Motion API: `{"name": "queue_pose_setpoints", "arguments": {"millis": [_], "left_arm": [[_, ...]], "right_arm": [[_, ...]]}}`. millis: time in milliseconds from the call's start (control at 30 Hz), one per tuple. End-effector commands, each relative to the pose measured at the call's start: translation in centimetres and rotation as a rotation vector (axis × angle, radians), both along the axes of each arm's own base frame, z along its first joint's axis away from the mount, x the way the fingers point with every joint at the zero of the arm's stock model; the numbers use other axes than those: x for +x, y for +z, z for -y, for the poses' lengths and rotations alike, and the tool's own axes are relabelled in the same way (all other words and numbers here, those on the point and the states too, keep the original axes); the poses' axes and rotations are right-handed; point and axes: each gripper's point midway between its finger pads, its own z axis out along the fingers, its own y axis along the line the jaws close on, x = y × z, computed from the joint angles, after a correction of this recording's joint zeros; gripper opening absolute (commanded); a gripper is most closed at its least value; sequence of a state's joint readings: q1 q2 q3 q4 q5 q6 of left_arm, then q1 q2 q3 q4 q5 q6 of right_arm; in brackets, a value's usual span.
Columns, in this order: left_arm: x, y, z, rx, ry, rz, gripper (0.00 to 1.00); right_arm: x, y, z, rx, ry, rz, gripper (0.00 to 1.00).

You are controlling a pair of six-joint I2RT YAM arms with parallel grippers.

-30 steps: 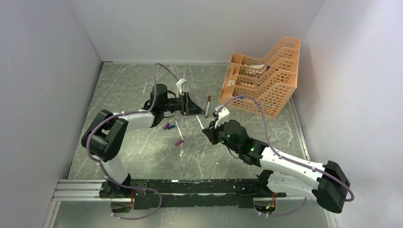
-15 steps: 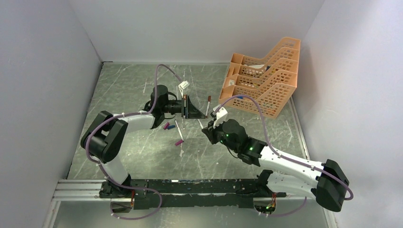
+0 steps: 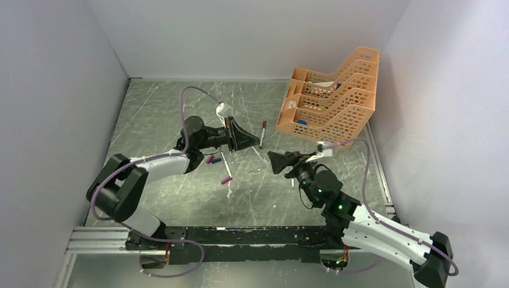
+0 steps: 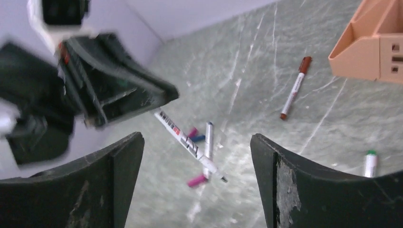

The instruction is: Insert the pens into the pen caps

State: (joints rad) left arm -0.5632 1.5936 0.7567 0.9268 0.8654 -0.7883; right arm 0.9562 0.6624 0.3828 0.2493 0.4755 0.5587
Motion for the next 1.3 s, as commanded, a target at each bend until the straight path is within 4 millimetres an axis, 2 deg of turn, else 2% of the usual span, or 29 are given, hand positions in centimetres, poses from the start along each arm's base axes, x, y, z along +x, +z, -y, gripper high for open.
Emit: {"name": "queue_pose_setpoints", "arguments": {"millis": [0,67,233,400,500,600,700,967,1167,1267], "left_arm": [[0.8,5.7,0.6,-0.029,0.233,0.517,0.07],[-0.4,6.4,1.5,0.005,0.286,0.685,0.07],[-1.9,8.2,0.6,-0.064,0.365,0.963,0.07],[-2.0,8.6,0.0,-0.051,0.439,1.123,0.07],[-2.5,9.7,-0.3,-0.067,0.476,1.214,0.07],[-3.0,10.5,0.0,-0.073,0.473,1.263,0.07],[-3.9,10.5,0.8,-0.078,0.428,1.285,0.07],[-6.3,9.7,2.2,-0.062,0.356,1.33,0.07],[-7.0,8.9,2.5,-0.034,0.324,1.347,0.07],[-7.4,8.6,2.7,-0.036,0.301,1.343,0.07]], "right_arm": [[0.4,2.0,3.5,0.531,-0.198,-0.098,0.77],[-0.1,2.2,3.6,0.617,-0.165,-0.096,0.73],[-0.6,2.0,2.6,0.764,-0.13,-0.218,0.71],[-1.5,2.9,2.4,1.049,-0.032,-0.274,0.67],[-1.8,2.7,2.1,1.125,-0.003,-0.318,0.66],[-1.8,1.8,1.2,1.143,0.007,-0.388,0.66],[-1.9,1.6,0.9,1.217,0.044,-0.404,0.66],[-1.7,2.2,0.3,1.344,0.12,-0.4,0.62],[-1.3,4.6,0.3,1.426,0.189,-0.337,0.59],[-0.8,5.0,-0.1,1.432,0.203,-0.342,0.57]]}}
